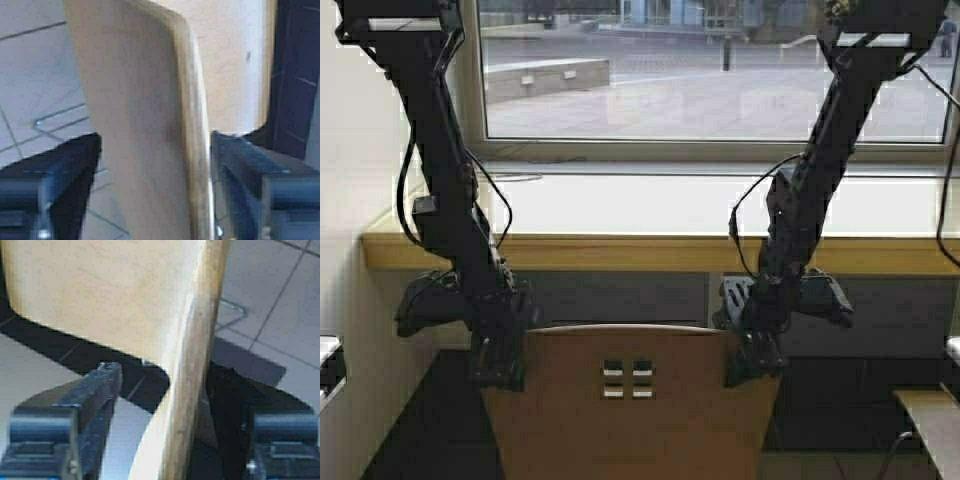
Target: Push the chairs under the table
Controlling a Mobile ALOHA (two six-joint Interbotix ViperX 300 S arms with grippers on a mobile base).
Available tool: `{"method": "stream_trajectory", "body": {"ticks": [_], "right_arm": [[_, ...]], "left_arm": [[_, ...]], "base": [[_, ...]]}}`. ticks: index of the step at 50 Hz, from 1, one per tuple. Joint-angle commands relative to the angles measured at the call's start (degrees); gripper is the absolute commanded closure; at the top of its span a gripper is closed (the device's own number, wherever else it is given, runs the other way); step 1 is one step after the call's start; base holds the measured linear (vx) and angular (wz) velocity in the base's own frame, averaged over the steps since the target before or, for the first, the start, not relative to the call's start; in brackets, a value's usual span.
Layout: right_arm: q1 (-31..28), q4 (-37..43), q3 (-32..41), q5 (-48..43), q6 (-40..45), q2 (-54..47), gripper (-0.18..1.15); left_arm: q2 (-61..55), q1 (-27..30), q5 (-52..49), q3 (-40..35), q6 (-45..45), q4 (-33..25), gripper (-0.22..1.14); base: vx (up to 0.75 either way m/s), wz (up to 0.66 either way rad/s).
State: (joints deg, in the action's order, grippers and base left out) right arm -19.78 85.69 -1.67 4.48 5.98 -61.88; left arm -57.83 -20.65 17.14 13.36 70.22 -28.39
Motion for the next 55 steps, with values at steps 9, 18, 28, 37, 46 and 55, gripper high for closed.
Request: {"method": "stream_trajectory", "body": {"ticks": [9,18,28,37,46,55], "right_arm": [[0.0,-0.2,1.0,1.1,-0.2,1.5,0.87],[-0.1,-0.3,0.9,1.7,-0.2,1.4,0.94],[-0.1,-0.3,1.1,3.1,-0.3,1.4,0.93],[-0.1,-0.3,0.2,3.8,-0.3,1.3,0.93],[0.3,-0.3,-0.4,4.9,-0.3,1.4,0.93],[0.2,-1.1,-0.5,5.9,-0.5,1.8,0.93]], "left_arm": [[1.3,0.5,-0.3,-1.8,-0.2,0.1,0.75],[1.5,0.5,-0.3,-2.3,-0.3,0.1,0.9],[0.9,1.1,-0.3,-3.7,-0.4,0.1,0.88],[1.2,1.1,-0.3,-2.6,-0.4,0.1,0.88],[1.9,1.1,-0.3,-2.0,-0.6,0.2,0.88],[3.3,1.1,-0.3,-0.6,-1.1,0.3,0.88]], "base": [[0.01,0.01],[0.02,0.01],[0.09,-0.03],[0.15,0.0],[0.23,0.06],[0.25,0.04]]}}
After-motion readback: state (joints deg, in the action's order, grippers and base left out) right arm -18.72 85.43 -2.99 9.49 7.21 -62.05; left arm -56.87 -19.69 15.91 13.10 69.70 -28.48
